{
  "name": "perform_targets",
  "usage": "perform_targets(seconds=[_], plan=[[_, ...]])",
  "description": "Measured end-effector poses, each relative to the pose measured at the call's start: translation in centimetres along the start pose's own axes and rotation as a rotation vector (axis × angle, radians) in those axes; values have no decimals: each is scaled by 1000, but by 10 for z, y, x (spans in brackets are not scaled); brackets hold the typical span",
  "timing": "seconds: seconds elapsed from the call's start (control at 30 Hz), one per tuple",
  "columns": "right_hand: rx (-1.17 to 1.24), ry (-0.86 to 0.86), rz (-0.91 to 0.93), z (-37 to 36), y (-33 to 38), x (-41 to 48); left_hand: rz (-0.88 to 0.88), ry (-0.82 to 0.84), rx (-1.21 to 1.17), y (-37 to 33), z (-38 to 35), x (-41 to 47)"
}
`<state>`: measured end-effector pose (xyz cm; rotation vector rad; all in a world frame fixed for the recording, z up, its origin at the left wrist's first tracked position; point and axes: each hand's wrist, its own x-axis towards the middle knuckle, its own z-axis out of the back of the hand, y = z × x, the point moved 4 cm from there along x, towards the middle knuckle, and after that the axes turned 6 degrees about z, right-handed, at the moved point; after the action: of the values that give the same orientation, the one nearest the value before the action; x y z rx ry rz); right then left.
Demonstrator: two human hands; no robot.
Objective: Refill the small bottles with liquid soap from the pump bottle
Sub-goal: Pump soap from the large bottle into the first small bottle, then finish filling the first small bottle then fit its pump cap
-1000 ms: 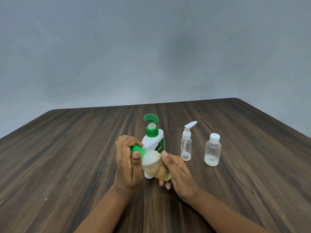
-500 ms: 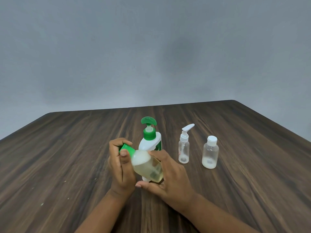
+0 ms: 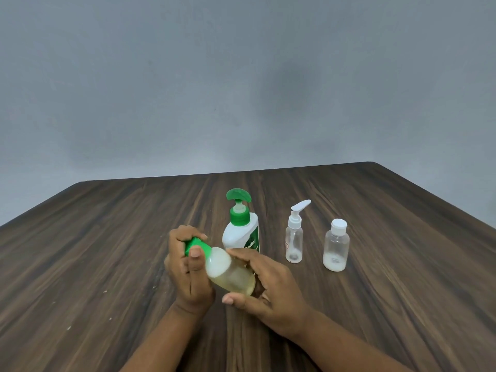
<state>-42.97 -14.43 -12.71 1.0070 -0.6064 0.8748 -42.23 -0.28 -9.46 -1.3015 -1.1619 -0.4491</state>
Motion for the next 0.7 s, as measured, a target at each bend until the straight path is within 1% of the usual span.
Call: perform_targets(seconds=[0.1,0.17,0.23,0.3,0.33,0.37,0.43,0.53,0.6,0.7], plan=[[6,-90,43,6,3,0,13,-155,-99,5,10,8],[34,-213,26,12,1,0,16,-290,-146,10,20,14],[2,-333,7,20,-1,-1,56,-401,-147,18,29,19],[-49,-421,-22,26,-3,-1,119,-474,-141,27,36,22],[-77,-459,-36,28,-4,-1,137,-486,-130,32,39,23],[-101,-492,-51,29,-6,-1,145,-477,-104,36,40,24],[-135,-547,-86,29,-11,-1,157,-406,-9,41,37,24],[-201,-619,-157,29,-21,-2,163,-268,231,45,34,20],[-241,-614,-251,28,-31,-4,170,-167,369,49,31,18],[-277,-559,-370,23,-44,-7,232,-92,448,56,30,18]])
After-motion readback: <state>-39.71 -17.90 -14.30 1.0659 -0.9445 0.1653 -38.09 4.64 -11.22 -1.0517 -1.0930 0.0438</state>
